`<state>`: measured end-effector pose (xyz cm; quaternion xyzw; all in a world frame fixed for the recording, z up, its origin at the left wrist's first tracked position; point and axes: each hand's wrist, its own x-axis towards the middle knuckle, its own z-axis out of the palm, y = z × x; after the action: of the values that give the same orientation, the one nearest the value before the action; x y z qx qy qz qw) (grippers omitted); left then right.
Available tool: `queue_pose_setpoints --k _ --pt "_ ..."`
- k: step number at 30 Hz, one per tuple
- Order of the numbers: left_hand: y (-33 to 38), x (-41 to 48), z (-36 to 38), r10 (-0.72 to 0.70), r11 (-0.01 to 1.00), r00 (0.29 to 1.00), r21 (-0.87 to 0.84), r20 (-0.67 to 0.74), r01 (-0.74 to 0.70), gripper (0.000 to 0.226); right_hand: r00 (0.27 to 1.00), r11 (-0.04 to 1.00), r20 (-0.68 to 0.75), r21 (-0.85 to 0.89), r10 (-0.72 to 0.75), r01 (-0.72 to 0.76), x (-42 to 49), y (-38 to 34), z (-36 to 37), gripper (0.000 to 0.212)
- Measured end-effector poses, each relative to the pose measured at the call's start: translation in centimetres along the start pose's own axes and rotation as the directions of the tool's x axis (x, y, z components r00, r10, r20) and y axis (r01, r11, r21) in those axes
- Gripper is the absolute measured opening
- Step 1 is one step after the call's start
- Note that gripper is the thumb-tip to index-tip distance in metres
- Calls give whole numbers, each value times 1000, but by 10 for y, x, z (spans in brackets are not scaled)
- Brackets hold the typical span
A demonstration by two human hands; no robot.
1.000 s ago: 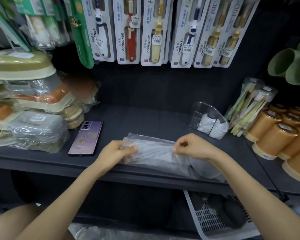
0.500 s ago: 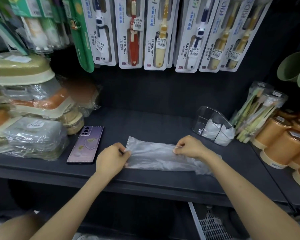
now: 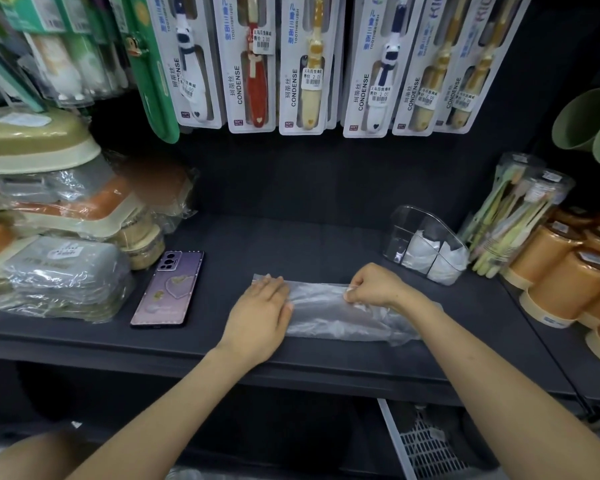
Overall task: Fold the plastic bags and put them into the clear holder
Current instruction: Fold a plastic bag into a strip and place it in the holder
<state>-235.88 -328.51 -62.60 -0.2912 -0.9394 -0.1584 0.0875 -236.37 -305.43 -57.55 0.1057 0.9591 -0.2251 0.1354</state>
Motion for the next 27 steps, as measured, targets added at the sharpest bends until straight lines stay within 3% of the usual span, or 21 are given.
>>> queue_pose_setpoints --k 2,5,8,13,17,18,20,21,23,25,27 --pt "3 -1 4 -44 999 989 30 141 40 103 1000 1000 6 8 7 -7 1 1 0 13" --pt "4 -1 7 -82 996 978 43 190 76 130 1000 1000 12 15 5 -5 2 2 1 13" --pt "4 -1 7 -107 994 969 61 223 95 135 1000 1000 19 -1 2 -2 1 0 1 10" --pt "6 1 7 -126 989 961 108 245 102 136 999 992 6 115 -49 48 -3 11 -13 4" --pt "6 0 5 -123 989 960 113 251 98 133 999 993 -32 112 30 -26 -16 39 -23 22" --pt "7 0 5 -123 989 959 115 257 96 132 996 997 -71 51 59 -55 -19 42 -23 22" --pt "6 0 6 -132 988 957 116 259 105 131 967 964 -253 -253 17 -83 -25 35 -17 40" --pt "6 0 6 -136 987 955 119 262 108 130 928 924 -360 -379 -101 -46 -27 26 -8 48" --pt "6 1 7 -140 986 953 126 267 110 131 783 860 -495 -501 -377 98 -33 -3 18 50" --pt "6 1 7 -140 986 951 124 276 109 132 781 798 -398 -568 -482 203 -37 -26 45 59" --pt "6 0 7 -139 986 950 123 279 108 128 870 751 -218 -620 -442 226 -39 -35 67 77"
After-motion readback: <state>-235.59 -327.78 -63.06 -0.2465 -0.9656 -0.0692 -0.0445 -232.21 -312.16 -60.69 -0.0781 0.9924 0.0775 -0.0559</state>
